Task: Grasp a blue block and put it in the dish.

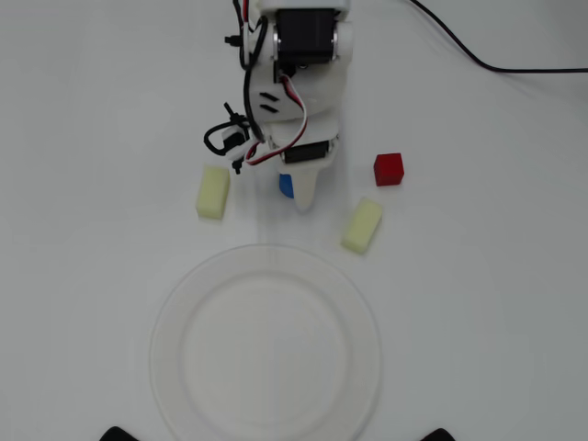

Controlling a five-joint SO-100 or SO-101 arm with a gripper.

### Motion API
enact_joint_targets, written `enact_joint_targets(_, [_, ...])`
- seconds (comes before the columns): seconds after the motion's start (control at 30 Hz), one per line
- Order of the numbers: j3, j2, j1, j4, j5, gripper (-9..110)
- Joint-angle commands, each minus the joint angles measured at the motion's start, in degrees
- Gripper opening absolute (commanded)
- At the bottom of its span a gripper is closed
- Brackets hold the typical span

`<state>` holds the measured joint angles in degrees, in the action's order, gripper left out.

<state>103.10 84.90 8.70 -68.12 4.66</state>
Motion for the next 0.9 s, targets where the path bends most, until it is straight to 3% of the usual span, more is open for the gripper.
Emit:
enact_joint_targets(0.0, [-3.52, -0.7, 0.09, 0.0, -0.44, 24])
enact_joint_targets(0.23, [-5.45, -2.81, 0.09, 0.0, -0.62, 0])
enact_joint_targets(0.57, [-3.96, 10.99, -1.67, 0.62, 1.76, 0])
enact_joint_targets(0.87, [12.04, 35.24, -2.2, 18.98, 9.05, 0])
